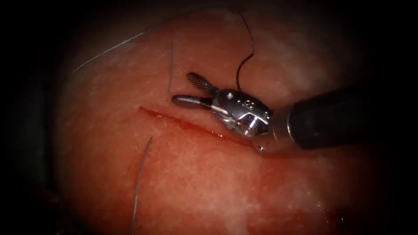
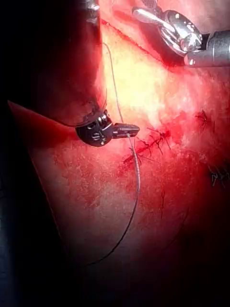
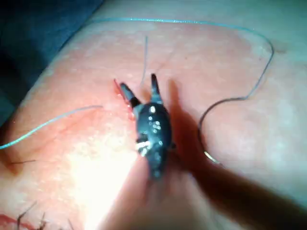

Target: Wound Closure

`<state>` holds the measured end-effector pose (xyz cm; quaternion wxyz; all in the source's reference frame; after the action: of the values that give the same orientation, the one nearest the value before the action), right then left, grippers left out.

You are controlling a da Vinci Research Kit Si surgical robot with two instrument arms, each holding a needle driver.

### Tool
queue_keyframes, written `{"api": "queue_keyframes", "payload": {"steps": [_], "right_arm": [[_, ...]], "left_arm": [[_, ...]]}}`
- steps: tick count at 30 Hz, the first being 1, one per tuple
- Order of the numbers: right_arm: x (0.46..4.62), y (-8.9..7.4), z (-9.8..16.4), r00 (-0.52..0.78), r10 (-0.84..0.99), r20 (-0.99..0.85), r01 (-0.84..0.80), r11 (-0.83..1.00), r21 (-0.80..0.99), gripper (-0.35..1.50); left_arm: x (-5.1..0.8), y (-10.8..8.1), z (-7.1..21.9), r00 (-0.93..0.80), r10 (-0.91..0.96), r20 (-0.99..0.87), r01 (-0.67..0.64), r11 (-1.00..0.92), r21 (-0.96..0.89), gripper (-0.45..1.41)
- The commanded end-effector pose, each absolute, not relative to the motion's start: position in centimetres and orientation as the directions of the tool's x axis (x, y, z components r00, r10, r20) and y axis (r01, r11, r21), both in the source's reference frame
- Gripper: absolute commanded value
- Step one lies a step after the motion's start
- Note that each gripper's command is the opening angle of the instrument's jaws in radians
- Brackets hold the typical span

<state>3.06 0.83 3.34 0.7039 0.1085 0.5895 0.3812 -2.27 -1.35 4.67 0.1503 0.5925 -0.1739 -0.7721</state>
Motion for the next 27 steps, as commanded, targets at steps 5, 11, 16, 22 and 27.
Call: {"api": "queue_keyframes", "payload": {"steps": [5,11,16,22,27], "right_arm": [[3.03,0.5,3.1,0.129,0.550,-0.825,-0.260,0.822,0.507,1.01],[3.17,0.1,2.7,0.248,0.252,-0.935,0.024,0.964,0.266,0.83],[3.43,0.1,2.5,0.236,-0.009,-0.972,0.092,0.996,0.013,0.89],[3.60,0.2,2.3,0.229,-0.159,-0.960,0.106,0.985,-0.137,0.89],[3.62,0.2,2.2,0.204,-0.221,-0.954,0.085,0.974,-0.208,0.91]], "left_arm": [[-2.33,-1.2,4.7,-0.237,-0.434,-0.869,0.038,-0.898,0.438,-0.45],[-2.31,-0.8,4.7,-0.226,-0.428,-0.875,0.040,-0.902,0.430,-0.45],[-2.31,-0.6,4.7,-0.214,-0.419,-0.883,0.041,-0.907,0.420,-0.45],[-2.31,-0.5,4.7,-0.206,-0.409,-0.889,0.042,-0.911,0.410,-0.45],[-2.30,-0.4,4.7,-0.201,-0.406,-0.891,0.042,-0.913,0.407,-0.45]]}}
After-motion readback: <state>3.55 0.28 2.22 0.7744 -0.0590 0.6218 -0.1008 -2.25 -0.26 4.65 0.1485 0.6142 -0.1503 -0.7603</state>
